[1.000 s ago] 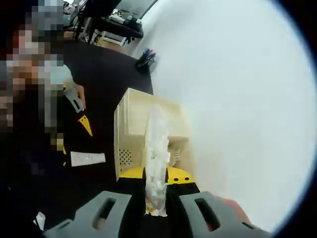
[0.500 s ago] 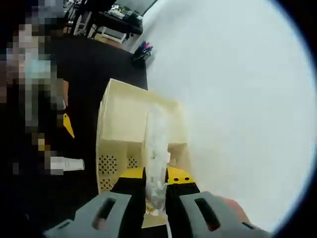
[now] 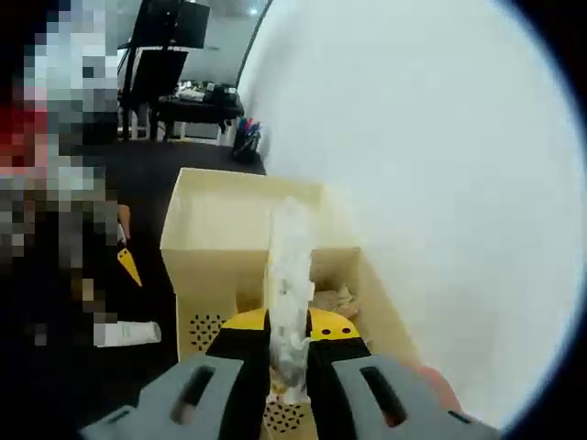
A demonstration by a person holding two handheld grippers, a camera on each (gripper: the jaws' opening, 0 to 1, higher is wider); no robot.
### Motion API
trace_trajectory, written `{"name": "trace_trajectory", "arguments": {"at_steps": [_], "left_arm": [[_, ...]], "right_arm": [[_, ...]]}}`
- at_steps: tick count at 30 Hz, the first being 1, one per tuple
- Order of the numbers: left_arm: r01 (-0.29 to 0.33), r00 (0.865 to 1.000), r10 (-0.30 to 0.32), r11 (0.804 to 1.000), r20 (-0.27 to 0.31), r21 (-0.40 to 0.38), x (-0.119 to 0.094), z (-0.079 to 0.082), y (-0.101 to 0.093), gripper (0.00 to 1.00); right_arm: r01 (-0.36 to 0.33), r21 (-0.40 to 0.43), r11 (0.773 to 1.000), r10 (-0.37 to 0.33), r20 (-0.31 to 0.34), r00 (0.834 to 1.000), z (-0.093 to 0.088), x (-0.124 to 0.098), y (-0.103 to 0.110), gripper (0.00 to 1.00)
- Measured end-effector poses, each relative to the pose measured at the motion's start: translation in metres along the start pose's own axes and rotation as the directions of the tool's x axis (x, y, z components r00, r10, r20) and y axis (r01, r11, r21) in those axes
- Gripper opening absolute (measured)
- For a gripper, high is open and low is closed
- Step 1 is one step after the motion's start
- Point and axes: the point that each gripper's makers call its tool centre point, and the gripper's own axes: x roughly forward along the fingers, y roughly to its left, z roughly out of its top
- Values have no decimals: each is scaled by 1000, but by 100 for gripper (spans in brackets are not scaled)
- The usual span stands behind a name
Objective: Open the drawer, pick up the cosmetic bottles from the table one by one, place them into the drawer, release the gripper, close the drawer, and move the gripper away
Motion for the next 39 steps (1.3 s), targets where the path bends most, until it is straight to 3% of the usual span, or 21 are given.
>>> {"name": "trace_trajectory", "arguments": {"at_steps": [2,4,8,11,14,15,18,19,22,24,25,27,29,32,33,35,39], "left_arm": [[2,1000,-2,1000,-4,-2,1,-3,-1,40],[2,1000,-2,1000,-13,1,1,-6,-1,40],[3,1000,-3,1000,-12,-3,3,-8,-1,40],[6,1000,-6,1000,-3,-8,7,-9,-1,39],[6,1000,-6,1000,8,-9,10,-11,0,39],[7,1000,-7,1000,15,-13,10,-11,0,39],[5,1000,-5,1000,21,-21,13,-17,0,39],[2,1000,-2,1000,10,-16,15,-21,1,39],[2,1000,-2,1000,15,-5,14,-18,0,40],[3,1000,-3,1000,20,1,15,-19,-1,40],[4,1000,-4,1000,21,2,15,-19,-1,41],[1,1000,-2,1000,25,9,15,-18,-2,41],[1,1000,-1,1000,28,13,15,-18,-1,41],[3,1000,-3,1000,31,18,14,-18,-2,41],[5,999,-6,1000,33,23,14,-18,-2,41],[8,999,-9,1000,40,26,13,-16,-3,41],[28,997,-27,1000,75,-11,8,-10,-4,40]], "right_arm": [[-12,37,999,11,35,999,-4,6,-7,10],[-36,94,995,29,77,997,-5,6,8,10],[-46,114,992,33,120,992,-14,12,-9,11],[-36,105,994,23,121,992,-9,12,0,11],[30,57,998,-35,91,995,-7,15,-9,13],[79,26,997,-81,85,993,-9,12,-31,15],[157,-70,985,-154,45,987,-6,11,-45,19],[164,-88,983,-161,35,986,-3,17,-33,20],[184,-93,979,-181,36,983,-1,15,-34,21],[276,-109,955,-273,41,961,0,10,-50,22],[335,-98,937,-328,86,941,7,5,-59,21],[372,-43,927,-366,106,925,11,-5,-58,23],[436,-4,900,-427,190,884,24,-22,-70,23],[367,201,908,-411,264,872,29,-32,-59,25],[339,289,895,-418,281,864,30,-39,-60,24],[237,425,873,-380,292,878,23,-41,-38,23],[236,502,832,-388,223,894,-7,-46,-27,23]]}}
